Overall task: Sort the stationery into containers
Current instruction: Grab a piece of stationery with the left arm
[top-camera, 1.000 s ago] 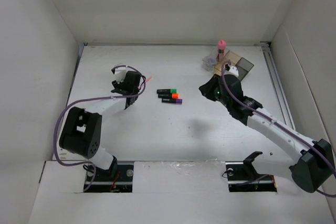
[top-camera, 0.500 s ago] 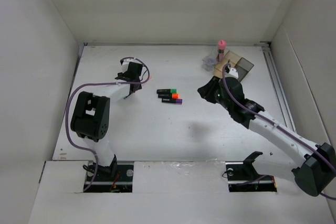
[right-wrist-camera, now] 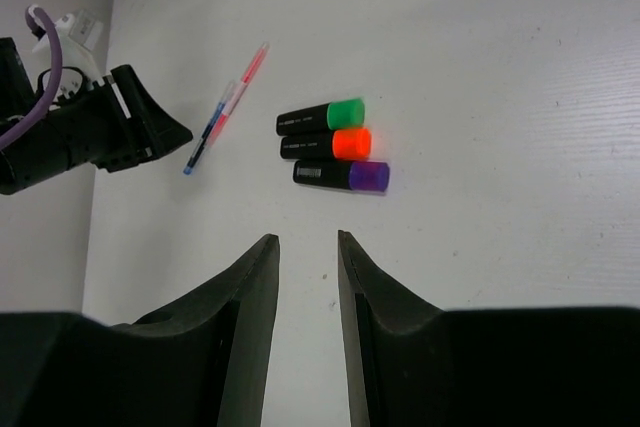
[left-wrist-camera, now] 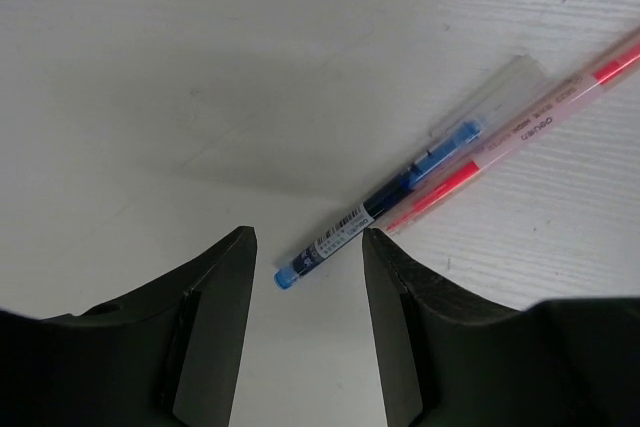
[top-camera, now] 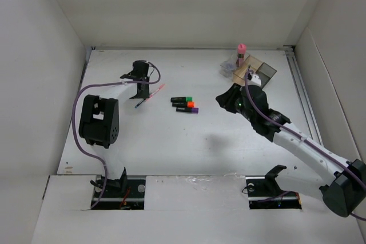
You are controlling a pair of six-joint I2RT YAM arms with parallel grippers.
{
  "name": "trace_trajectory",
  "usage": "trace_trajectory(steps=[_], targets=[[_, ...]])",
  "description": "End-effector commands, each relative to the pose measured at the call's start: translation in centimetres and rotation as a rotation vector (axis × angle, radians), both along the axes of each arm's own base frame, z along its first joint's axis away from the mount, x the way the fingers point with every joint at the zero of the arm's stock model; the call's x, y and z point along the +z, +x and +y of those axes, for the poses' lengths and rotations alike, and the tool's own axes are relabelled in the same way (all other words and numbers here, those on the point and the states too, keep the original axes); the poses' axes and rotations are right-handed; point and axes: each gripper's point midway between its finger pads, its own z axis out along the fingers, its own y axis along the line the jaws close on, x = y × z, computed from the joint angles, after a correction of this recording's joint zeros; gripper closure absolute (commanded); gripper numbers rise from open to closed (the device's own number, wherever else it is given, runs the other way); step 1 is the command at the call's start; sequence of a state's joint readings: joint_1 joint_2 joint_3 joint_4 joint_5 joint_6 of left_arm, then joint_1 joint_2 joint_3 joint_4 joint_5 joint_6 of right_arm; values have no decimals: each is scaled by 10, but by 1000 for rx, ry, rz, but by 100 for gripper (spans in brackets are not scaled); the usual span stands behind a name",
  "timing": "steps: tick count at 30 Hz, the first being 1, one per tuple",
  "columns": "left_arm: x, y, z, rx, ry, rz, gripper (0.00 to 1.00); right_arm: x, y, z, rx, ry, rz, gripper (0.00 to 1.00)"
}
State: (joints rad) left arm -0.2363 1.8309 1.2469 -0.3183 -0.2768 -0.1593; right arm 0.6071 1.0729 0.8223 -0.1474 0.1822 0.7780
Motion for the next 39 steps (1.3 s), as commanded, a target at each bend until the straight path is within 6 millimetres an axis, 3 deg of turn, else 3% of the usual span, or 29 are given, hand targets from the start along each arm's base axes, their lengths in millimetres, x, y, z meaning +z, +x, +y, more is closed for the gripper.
trace_trajectory(steps=[1, 13, 23, 39], targets=[[1, -7, -3, -91, 10, 69, 56, 16, 5, -1, -1, 27, -52, 64], [-1, -8, 14, -63, -16, 90, 61, 12, 4, -2, -1, 22, -45, 64], [-13, -13, 9, -78, -40, 123, 62, 12, 4, -2, -1, 22, -45, 64], [-35, -21, 5, -92, -62, 185, 77, 15, 3, -2, -1, 27, -52, 64]])
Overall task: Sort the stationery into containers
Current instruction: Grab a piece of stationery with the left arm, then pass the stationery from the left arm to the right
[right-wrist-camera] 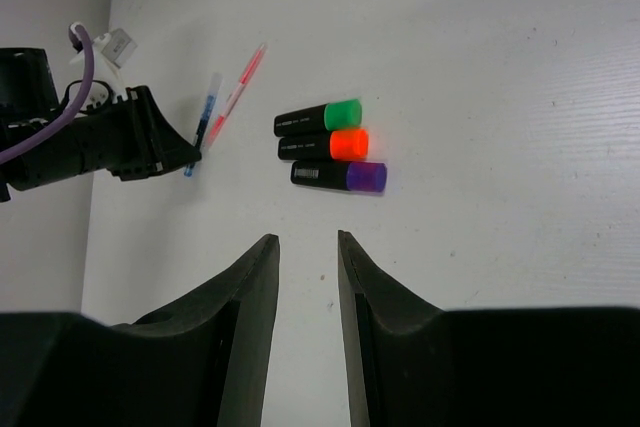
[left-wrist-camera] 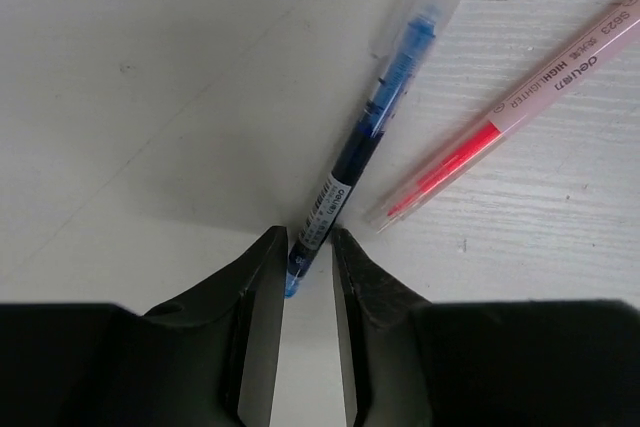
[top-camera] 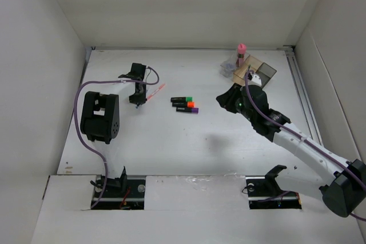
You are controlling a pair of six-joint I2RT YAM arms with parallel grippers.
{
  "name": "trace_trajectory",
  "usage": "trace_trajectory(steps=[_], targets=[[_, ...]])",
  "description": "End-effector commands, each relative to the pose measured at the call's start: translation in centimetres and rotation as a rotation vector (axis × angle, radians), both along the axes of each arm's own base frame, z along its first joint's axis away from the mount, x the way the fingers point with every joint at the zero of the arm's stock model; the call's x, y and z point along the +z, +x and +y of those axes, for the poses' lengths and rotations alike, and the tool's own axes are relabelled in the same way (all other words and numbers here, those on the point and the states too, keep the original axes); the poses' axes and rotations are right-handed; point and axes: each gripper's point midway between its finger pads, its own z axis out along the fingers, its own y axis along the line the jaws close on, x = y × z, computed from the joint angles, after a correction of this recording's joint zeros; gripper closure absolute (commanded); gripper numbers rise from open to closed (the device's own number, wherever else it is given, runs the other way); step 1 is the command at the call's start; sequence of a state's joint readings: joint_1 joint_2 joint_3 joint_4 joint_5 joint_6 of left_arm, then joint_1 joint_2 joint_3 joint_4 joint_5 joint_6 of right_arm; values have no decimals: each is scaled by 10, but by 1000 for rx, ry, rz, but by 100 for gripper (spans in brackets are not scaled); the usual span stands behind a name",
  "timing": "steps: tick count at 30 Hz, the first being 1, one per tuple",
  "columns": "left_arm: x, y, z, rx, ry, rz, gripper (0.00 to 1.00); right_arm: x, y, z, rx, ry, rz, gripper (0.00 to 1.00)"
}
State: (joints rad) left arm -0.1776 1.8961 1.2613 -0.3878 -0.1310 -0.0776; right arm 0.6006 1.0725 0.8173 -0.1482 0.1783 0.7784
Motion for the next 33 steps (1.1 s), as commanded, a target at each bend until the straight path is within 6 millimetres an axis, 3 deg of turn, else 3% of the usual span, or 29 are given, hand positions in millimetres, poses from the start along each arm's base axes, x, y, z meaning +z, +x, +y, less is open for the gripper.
trace_trajectory(steps=[1, 6, 11, 14, 15, 20, 22, 25, 26, 29, 33], targets=[[-9, -6, -1, -14, 3, 41, 79, 17, 3, -1, 2, 29, -58, 64], [-14, -9, 0, -14, 8, 68, 100, 17, 3, -1, 2, 29, -58, 64], [9, 3, 3, 8, 22, -2, 100, 14, 4, 0, 2, 24, -50, 59], [41, 10, 5, 40, 22, -78, 100, 19, 1, 8, 45, 50, -60, 54], [63, 16, 6, 46, 18, -136, 100, 19, 0, 10, 58, 54, -58, 52], [134, 24, -7, 81, -102, -323, 100, 36, -12, 23, 161, 106, -117, 47], [161, 20, -29, 74, -216, -414, 100, 42, -18, 25, 194, 117, -139, 45], [176, 4, -82, -13, -427, -460, 100, 49, -25, 35, 272, 147, -163, 39], [184, -8, -112, -69, -570, -499, 100, 51, -27, 38, 294, 157, -168, 36], [197, -36, -158, -179, -843, -560, 100, 57, -37, 54, 391, 189, -175, 28], [199, -60, -181, -275, -1030, -607, 100, 57, -36, 70, 425, 210, -163, 22]])
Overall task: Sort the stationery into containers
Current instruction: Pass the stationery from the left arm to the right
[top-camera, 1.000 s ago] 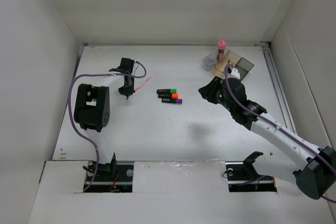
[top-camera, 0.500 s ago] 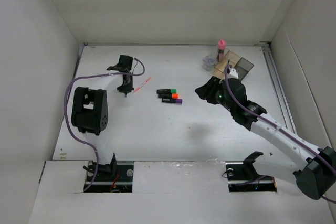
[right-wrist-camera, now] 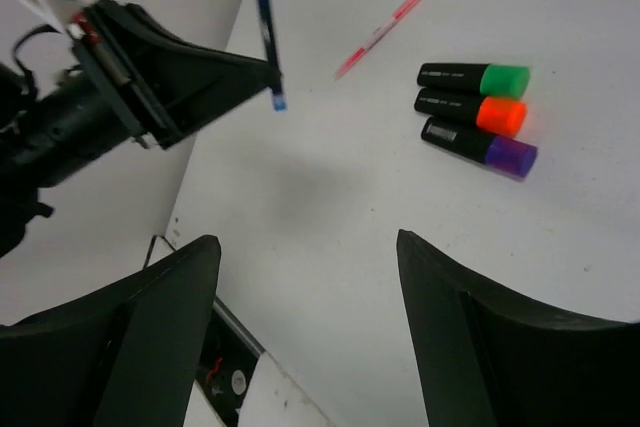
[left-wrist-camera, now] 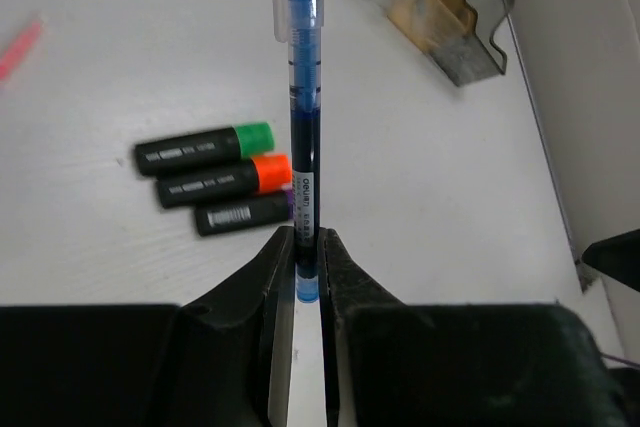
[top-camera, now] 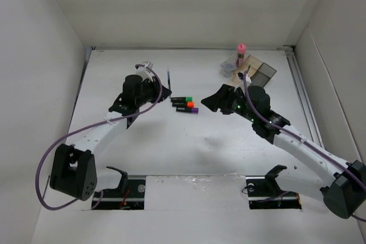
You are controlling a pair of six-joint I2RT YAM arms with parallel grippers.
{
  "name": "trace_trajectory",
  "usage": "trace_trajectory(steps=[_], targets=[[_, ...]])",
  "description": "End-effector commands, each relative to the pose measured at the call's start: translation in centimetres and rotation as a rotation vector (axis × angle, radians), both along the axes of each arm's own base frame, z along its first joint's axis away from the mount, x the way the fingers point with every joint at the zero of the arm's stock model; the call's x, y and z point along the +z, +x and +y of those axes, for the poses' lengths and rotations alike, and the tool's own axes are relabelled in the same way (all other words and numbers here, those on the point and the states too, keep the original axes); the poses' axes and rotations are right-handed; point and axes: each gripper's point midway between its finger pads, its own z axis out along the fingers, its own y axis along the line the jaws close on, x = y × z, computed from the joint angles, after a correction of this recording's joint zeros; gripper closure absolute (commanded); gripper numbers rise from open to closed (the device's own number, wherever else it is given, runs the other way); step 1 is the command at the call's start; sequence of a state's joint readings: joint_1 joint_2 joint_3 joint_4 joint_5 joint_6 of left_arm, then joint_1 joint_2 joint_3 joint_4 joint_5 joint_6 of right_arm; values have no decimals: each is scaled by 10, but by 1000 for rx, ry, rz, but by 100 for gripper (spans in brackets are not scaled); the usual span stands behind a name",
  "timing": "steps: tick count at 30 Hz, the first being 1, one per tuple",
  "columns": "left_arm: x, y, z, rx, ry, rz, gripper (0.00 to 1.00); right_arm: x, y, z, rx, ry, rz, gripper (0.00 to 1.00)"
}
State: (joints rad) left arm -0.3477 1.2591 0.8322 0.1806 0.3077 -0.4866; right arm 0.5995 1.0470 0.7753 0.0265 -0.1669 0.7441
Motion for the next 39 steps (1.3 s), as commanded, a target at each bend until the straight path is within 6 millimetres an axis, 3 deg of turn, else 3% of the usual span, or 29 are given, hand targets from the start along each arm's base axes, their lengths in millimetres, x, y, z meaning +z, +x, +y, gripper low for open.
trace_trajectory(steps=[1, 5, 11, 12, 13, 17, 18, 22, 23, 24, 27, 28, 30, 31, 32, 36, 39], targets=[[25, -16, -33, -152, -240, -88, 100, 31, -6, 27, 109, 75, -81, 22], [23, -34, -46, -234, -297, -123, 100, 35, 10, 41, 66, 84, -82, 21], [20, -58, -56, -345, -359, -158, 99, 8, 51, 69, 35, 17, -22, 20], [20, -59, -58, -363, -362, -164, 99, 13, 55, 75, 48, 24, -26, 20], [15, -62, -59, -374, -371, -149, 99, 3, 60, 79, 50, 4, -14, 20], [10, -66, -64, -425, -395, -145, 99, -2, 70, 87, 55, -16, -17, 23], [9, -68, -66, -440, -403, -137, 99, 4, 73, 87, 46, -10, -29, 24], [6, -70, -68, -463, -404, -132, 99, -6, 77, 96, 58, -30, -20, 36], [7, -70, -68, -465, -406, -141, 99, -12, 81, 93, 49, -38, -10, 43], [4, -69, -68, -463, -404, -133, 99, -12, 83, 95, 49, -38, -10, 43], [4, -69, -68, -463, -404, -132, 96, -11, 85, 96, 49, -37, -11, 61], [4, -69, -68, -463, -404, -132, 96, -16, 86, 97, 49, -43, -3, 72], [4, -69, -68, -463, -404, -132, 88, -16, 86, 97, 49, -43, -2, 83], [4, -69, -68, -463, -404, -132, 74, -16, 89, 94, 40, -43, -2, 87], [4, -69, -68, -465, -399, -140, 65, -12, 93, 93, 19, -42, -12, 92], [3, -65, -64, -432, -370, -172, 33, -11, 112, 62, -80, -72, 8, 95], [4, -59, -58, -385, -314, -196, 30, 7, 139, 19, -203, -75, 2, 95]])
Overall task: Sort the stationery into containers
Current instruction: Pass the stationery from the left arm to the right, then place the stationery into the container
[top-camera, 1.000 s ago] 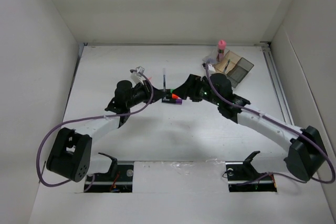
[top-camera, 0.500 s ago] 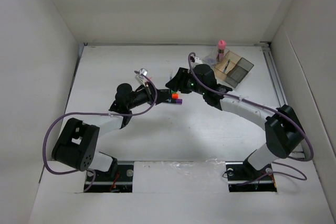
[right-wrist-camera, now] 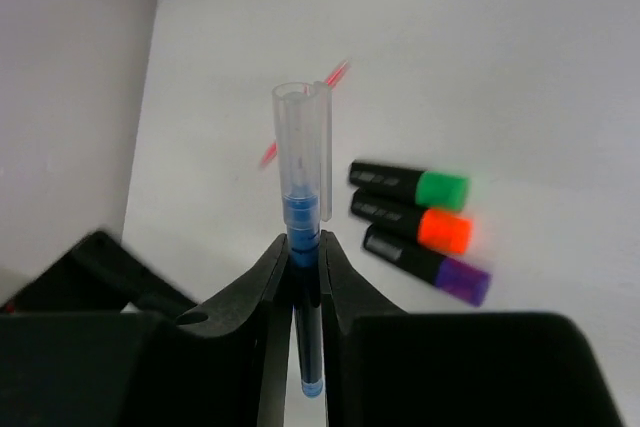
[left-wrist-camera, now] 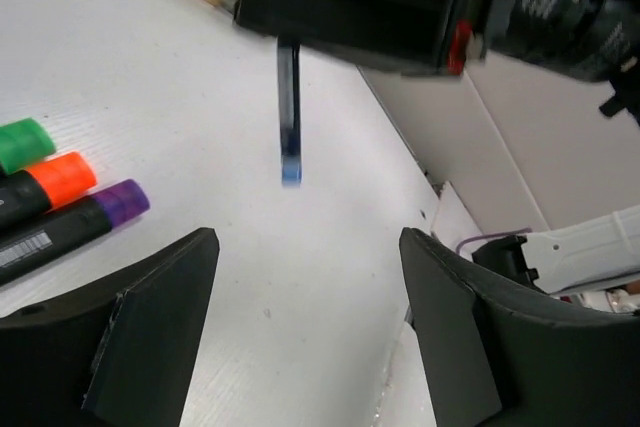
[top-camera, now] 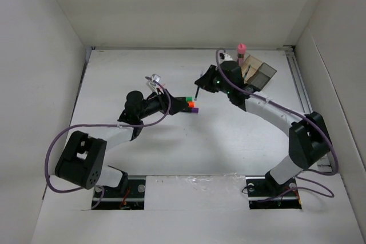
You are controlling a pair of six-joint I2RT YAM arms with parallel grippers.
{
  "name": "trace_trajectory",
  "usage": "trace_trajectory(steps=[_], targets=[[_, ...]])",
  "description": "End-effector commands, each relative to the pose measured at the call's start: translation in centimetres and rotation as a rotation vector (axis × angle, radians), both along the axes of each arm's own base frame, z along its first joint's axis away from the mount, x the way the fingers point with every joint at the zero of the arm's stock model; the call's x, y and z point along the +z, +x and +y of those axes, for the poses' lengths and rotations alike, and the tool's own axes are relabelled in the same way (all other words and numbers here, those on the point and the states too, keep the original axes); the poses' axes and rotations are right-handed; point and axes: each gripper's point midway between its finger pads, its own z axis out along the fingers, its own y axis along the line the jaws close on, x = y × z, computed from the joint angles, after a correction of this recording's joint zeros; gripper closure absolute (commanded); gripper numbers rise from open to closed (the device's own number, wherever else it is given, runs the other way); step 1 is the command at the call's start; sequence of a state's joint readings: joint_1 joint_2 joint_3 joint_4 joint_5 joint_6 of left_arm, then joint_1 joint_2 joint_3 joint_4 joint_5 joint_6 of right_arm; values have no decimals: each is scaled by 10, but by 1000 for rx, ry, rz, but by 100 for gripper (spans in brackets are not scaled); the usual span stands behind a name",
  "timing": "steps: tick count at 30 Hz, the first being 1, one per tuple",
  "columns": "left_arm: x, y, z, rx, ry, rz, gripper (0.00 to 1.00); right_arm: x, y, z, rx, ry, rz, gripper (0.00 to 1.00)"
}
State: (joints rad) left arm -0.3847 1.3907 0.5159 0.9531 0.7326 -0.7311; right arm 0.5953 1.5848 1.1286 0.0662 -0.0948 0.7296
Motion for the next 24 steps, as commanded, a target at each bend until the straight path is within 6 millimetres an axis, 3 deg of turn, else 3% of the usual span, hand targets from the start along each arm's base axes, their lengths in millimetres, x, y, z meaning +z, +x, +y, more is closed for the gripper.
trace_trajectory(steps=[1, 2, 3, 4, 5, 6, 7, 12, 18, 24], targets=[[17, 4, 9, 59, 35, -121, 29, 54, 52, -67, -229, 4, -102, 95], [17, 6, 12, 84, 48, -126, 29, 57, 62, -85, -280, -5, -102, 95], [18, 8, 19, 134, 70, -135, 28, 51, 80, -123, -380, -33, -80, 95], [15, 7, 23, 155, 78, -124, 28, 53, 84, -126, -402, -38, -88, 95], [16, 8, 26, 174, 92, -138, 28, 47, 101, -161, -494, -62, -71, 95], [16, 5, 30, 188, 99, -128, 28, 44, 110, -180, -551, -65, -57, 95], [17, 6, 32, 200, 106, -136, 28, 36, 126, -213, -639, -74, -33, 95], [25, 1, 34, 204, 95, -158, 28, 6, 162, -285, -815, -114, 53, 95], [21, 0, 31, 191, 107, -134, 28, -23, 186, -315, -903, -224, 136, 96], [22, 3, 31, 200, 109, -134, 28, -39, 202, -315, -899, -239, 164, 91]])
